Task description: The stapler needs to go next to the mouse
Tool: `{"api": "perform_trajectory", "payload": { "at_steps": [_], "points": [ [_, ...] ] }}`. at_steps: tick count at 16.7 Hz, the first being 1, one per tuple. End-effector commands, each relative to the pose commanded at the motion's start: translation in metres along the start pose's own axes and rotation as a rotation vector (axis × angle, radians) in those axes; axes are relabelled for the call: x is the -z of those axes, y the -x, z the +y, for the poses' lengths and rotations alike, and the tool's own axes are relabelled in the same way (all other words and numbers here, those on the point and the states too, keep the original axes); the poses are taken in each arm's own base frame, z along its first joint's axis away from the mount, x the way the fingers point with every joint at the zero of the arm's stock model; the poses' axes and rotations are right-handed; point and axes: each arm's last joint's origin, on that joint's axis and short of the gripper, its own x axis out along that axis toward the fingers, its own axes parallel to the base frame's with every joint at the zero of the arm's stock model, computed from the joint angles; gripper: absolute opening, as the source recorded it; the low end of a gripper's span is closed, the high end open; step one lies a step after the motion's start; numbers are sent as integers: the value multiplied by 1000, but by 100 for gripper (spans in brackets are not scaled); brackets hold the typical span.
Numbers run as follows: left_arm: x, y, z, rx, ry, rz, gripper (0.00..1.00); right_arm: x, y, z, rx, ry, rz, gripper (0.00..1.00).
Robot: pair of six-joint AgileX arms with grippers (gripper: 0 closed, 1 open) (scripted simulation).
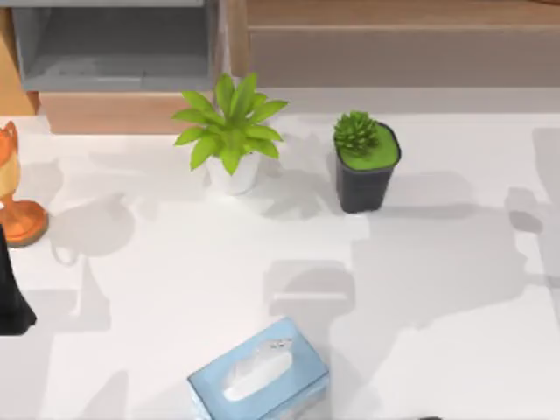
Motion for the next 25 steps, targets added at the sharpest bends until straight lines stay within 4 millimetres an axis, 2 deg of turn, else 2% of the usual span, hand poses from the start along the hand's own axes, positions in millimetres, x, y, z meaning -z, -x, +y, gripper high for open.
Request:
{"api": "perform_trajectory", "payload": {
  "at_steps": [3, 9, 16, 21, 25],
  "points": [
    [0, 0, 0, 0, 0, 0, 100, -10, -11, 0, 7, -11, 62, 100],
    [0, 0, 0, 0, 0, 0, 100, -10, -13, 1, 7, -9, 65, 100],
    [0, 0, 0, 0, 0, 0, 100, -8, -56, 0, 7, -12, 66, 100],
    [0, 0, 0, 0, 0, 0, 100, -8, -62, -1, 7, -12, 65, 100],
    [0, 0, 0, 0, 0, 0, 100, -8, -62, -1, 7, -12, 65, 70]
  ]
}}
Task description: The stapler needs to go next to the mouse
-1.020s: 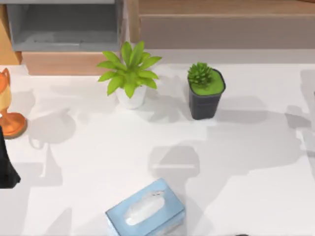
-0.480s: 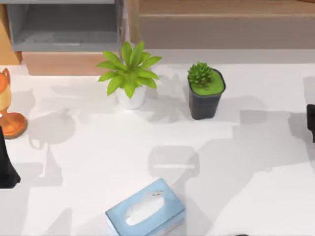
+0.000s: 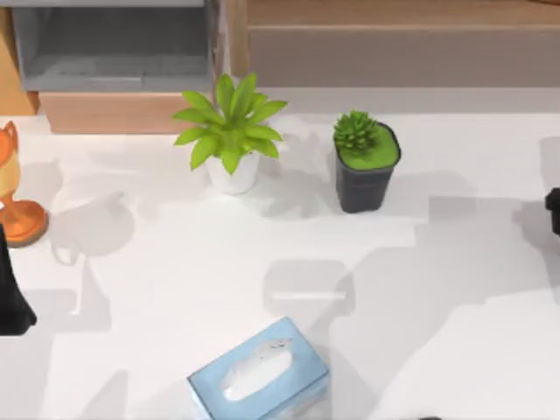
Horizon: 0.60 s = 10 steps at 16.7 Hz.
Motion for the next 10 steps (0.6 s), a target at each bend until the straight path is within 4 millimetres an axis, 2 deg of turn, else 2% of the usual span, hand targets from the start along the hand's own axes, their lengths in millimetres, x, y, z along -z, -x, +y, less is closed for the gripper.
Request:
{"api": "perform_trajectory", "payload": {
  "at_steps": [9, 10],
  "points": [
    [0, 0, 0, 0, 0, 0, 100, 0, 0, 0, 0, 0, 0, 2],
    [0, 0, 0, 0, 0, 0, 100, 0, 0, 0, 0, 0, 0, 0]
  ]
}}
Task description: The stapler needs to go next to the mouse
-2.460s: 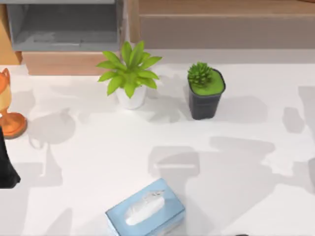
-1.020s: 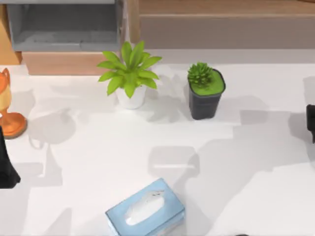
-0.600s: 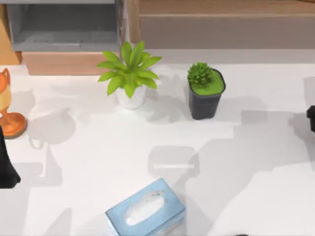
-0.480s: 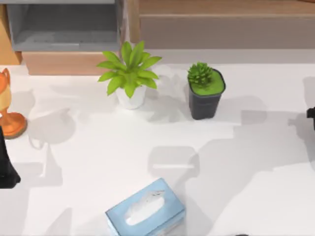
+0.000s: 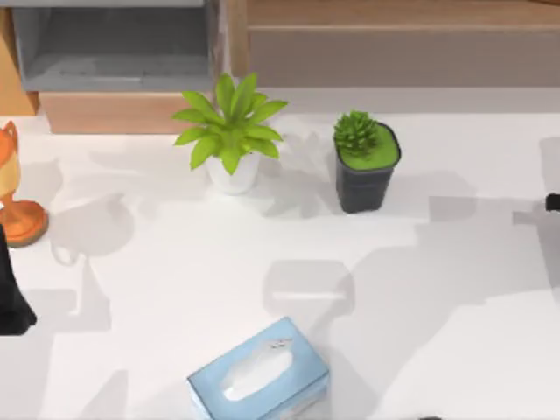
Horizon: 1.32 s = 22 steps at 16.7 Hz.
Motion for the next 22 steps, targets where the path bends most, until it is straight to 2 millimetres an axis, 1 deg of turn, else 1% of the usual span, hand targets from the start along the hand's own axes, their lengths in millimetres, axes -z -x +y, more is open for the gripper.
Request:
{"api": "perform_trajectory", "payload": {
  "at_steps": [9, 15, 20, 22],
  "points": [
    [0, 0, 0, 0, 0, 0, 100, 0, 2, 0, 3, 2, -2, 0],
    [0, 0, 0, 0, 0, 0, 100, 0, 30, 0, 3, 2, -2, 0],
    [0, 0, 0, 0, 0, 0, 100, 0, 30, 1, 3, 1, 0, 0],
    [0, 0, 0, 0, 0, 0, 100, 0, 33, 14, 2, 4, -8, 0]
  ]
}}
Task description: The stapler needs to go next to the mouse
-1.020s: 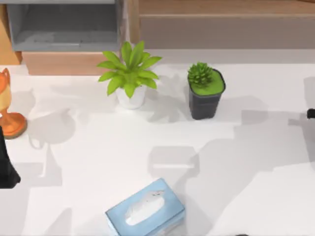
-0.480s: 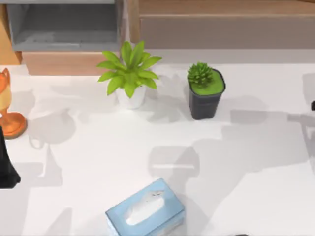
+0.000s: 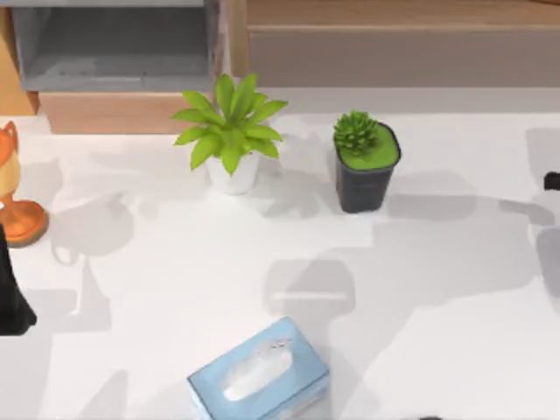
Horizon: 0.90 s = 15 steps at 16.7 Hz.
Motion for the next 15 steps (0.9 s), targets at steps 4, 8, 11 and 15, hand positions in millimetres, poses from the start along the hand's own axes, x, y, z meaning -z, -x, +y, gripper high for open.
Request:
{"api": "perform_trajectory", "payload": {
  "at_steps": [4, 8, 11, 15],
  "points": [
    [0, 0, 0, 0, 0, 0, 100, 16, 3, 65, 1, 44, 10, 0],
    [0, 0, 0, 0, 0, 0, 100, 64, 6, 153, 5, 144, 20, 0],
    [0, 0, 0, 0, 0, 0, 100, 103, 11, 197, 4, 187, 16, 0],
    [0, 0, 0, 0, 0, 0, 100, 122, 16, 213, -4, 195, 8, 0]
  ]
}}
